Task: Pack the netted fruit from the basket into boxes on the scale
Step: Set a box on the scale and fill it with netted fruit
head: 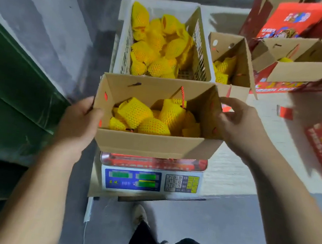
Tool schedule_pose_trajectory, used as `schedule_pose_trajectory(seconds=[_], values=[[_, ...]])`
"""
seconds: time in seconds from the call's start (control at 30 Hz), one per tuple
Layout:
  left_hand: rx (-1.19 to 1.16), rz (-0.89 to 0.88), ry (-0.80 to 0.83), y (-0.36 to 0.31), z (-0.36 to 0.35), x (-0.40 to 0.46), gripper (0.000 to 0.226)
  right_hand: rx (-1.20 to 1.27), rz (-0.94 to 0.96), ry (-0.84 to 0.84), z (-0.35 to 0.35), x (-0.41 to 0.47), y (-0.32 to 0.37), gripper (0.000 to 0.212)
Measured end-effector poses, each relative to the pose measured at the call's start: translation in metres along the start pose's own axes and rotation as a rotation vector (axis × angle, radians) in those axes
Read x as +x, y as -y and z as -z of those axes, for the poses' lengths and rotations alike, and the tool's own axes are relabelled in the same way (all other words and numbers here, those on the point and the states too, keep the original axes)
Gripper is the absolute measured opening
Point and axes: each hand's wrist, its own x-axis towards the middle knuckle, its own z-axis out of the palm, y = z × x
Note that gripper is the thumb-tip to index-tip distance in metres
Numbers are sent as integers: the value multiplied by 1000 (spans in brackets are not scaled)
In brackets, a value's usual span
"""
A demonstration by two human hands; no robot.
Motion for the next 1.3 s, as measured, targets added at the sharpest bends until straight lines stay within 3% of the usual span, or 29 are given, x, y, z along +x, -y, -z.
schedule_pose_trajectory(seconds=[0.07, 0.13, 0.2, 0.3, 0.4, 0.57, 0.73, 1.3], values=[[-90, 51, -13, 10, 1, -13, 40, -24, 12, 24, -5, -14, -2, 49], [-203, 95, -33, 17, 2, -34, 30, -9, 55, 19, -16, -39, -5, 57], [-299, 126, -40, 30, 1, -54, 35, 53, 93, 1, -31, -68, -9, 63], [-264, 94, -11, 54, -2, -90, 49, 136, 52, 69, -49, -111, -19, 92], [-256, 98, -21, 72, -8, -131, 41, 108, 99, 119, -57, -146, -32, 105], [-306, 107, -41, 106, -12, -187, 29, 117, 45, 328, -67, -194, -46, 70], [-275, 163, 91, 128, -16, -225, 22, 241, -105, 550, -77, -230, -48, 32], [-275, 149, 249, 148, -16, -243, 30, 235, -84, 662, -112, -248, -25, 30]])
